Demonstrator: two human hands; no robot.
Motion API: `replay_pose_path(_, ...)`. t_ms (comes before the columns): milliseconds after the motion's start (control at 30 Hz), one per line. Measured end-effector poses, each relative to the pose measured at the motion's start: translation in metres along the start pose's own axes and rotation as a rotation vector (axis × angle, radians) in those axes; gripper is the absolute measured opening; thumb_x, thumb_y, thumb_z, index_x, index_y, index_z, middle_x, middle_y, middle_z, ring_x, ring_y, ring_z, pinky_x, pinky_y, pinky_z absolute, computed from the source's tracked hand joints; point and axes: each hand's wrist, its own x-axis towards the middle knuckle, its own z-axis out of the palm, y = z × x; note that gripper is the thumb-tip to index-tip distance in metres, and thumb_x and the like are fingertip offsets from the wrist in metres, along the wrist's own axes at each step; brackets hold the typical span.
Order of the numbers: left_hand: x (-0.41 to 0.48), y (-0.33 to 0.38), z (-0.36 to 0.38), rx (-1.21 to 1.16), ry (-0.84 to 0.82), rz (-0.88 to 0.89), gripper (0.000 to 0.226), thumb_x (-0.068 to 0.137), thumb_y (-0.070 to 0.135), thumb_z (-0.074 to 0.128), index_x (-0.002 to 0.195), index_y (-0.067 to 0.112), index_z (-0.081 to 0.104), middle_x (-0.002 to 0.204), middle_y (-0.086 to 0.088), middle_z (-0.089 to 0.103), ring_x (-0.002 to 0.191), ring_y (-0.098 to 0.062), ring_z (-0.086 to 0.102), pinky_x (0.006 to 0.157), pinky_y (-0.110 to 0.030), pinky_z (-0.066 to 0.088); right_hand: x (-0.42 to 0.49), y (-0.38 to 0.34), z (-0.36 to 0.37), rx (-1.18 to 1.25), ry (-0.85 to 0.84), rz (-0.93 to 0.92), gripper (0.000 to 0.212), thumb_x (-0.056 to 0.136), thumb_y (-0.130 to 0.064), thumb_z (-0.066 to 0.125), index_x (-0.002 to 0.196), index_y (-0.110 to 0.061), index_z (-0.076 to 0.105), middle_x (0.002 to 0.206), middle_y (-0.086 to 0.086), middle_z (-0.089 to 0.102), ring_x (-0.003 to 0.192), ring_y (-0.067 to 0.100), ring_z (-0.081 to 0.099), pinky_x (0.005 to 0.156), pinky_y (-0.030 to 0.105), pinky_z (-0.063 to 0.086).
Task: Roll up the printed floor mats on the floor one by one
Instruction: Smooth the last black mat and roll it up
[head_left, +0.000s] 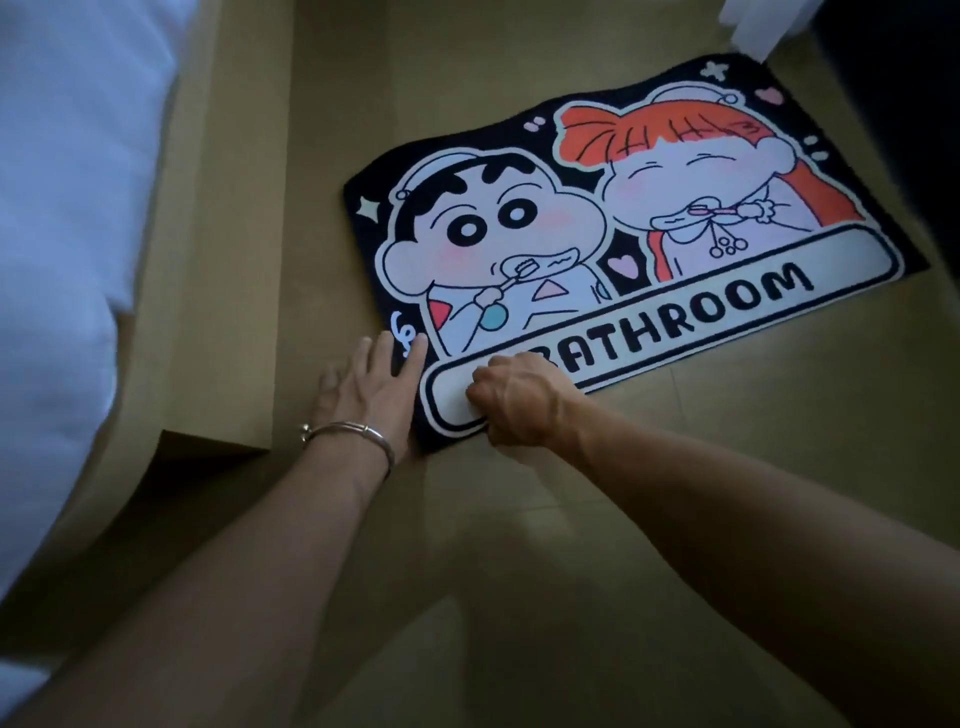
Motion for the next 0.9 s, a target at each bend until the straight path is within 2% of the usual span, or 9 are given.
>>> replay_pose_path(167,0.002,0.030,0.010,0.149,0.050,0.252,0.103,0.081,0.008,0.061,0.148,0.025,-0.016,0.156,-0.013,-0.009,0.144,-0.032,-0.006,0.116,-0.049,0.015,-0.099,0.016,0.027,0.093,-0.124,0.051,0.018,0.092,-0.022,0.048,0.106,-0.015,0.057,0.090,-0.002,0.046,0.081,0.013,0.045,0.073,0.025,0.037)
replay_pose_path(333,-0.008,0.082,0.028,0.250,0.075,0.574,0.081,0.089,0.017,0.051,0.149,0.030,-0.002,0.154,-0.014,0.005,0.142,-0.033,0.010,0.111,-0.047,0.025,-0.204,0.029,0.055,0.140,-0.278,0.302,0.024,0.095,-0.024,0.044,0.117,-0.019,0.052,0.111,0.000,0.049,0.095,0.015,0.049,0.077,0.025,0.043)
replay_pose_path(400,-0.007,0.098,0.028,0.178,0.105,0.624,0.056,0.093,0.018,0.045,0.144,0.030,0.024,0.139,-0.015,0.030,0.128,-0.033,0.034,0.097,-0.043,0.041,-0.231,0.029,0.068,0.183,-0.243,0.464,0.026,0.096,-0.026,0.041,0.120,-0.019,0.050,0.118,0.001,0.049,0.100,0.018,0.052,0.080,0.027,0.047)
replay_pose_path(467,-0.003,0.108,0.019,0.139,0.161,0.649,0.037,0.095,0.019,0.044,0.132,0.026,0.042,0.114,-0.010,0.047,0.102,-0.031,0.053,0.073,-0.037,0.044,-0.240,0.026,0.081,0.253,-0.176,0.648,0.031,0.097,-0.029,0.037,0.123,-0.020,0.050,0.123,0.005,0.050,0.104,0.025,0.056,0.084,0.034,0.050)
replay_pose_path(567,-0.002,0.110,0.012,0.244,0.166,0.718,0.028,0.097,0.018,0.038,0.125,0.017,0.044,0.106,-0.008,0.054,0.090,-0.031,0.059,0.067,-0.035,0.042,-0.234,0.017,0.084,0.486,-0.071,0.980,0.029,0.100,-0.031,0.035,0.121,-0.015,0.046,0.120,0.011,0.049,0.099,0.029,0.055,0.081,0.038,0.048)
replay_pose_path(633,-0.006,0.109,0.013,0.303,0.135,0.758,0.028,0.099,0.015,0.031,0.126,0.012,0.038,0.108,-0.010,0.054,0.092,-0.031,0.059,0.069,-0.036,0.043,-0.219,0.017,0.079,0.560,0.003,1.079,0.027,0.100,-0.026,0.036,0.117,-0.009,0.047,0.116,0.015,0.050,0.095,0.031,0.054,0.082,0.040,0.049)
replay_pose_path(700,-0.016,0.112,0.014,0.318,0.096,0.767,0.032,0.100,0.014,0.025,0.131,0.009,0.031,0.110,-0.013,0.055,0.093,-0.033,0.059,0.067,-0.035,0.039,-0.204,0.024,0.071,0.588,-0.007,1.087,0.027,0.099,-0.021,0.036,0.120,-0.007,0.046,0.116,0.017,0.049,0.097,0.032,0.053,0.087,0.042,0.050)
replay_pose_path(800,-0.035,0.118,0.012,0.300,0.023,0.810,0.044,0.100,0.013,0.027,0.143,0.010,0.020,0.113,-0.016,0.058,0.098,-0.033,0.058,0.069,-0.035,0.036,-0.181,0.039,0.059,0.642,0.041,1.082,0.026,0.096,-0.023,0.039,0.117,-0.009,0.048,0.109,0.016,0.055,0.087,0.028,0.057,0.075,0.038,0.052)
replay_pose_path(900,-0.060,0.125,0.020,0.184,-0.044,0.890,0.047,0.098,0.018,0.037,0.143,0.014,0.024,0.112,-0.014,0.058,0.098,-0.031,0.058,0.069,-0.033,0.036,-0.160,0.036,0.038,0.679,0.015,0.822,0.035,0.094,-0.037,0.047,0.116,-0.012,0.057,0.111,0.009,0.057,0.092,0.024,0.057,0.077,0.032,0.047)
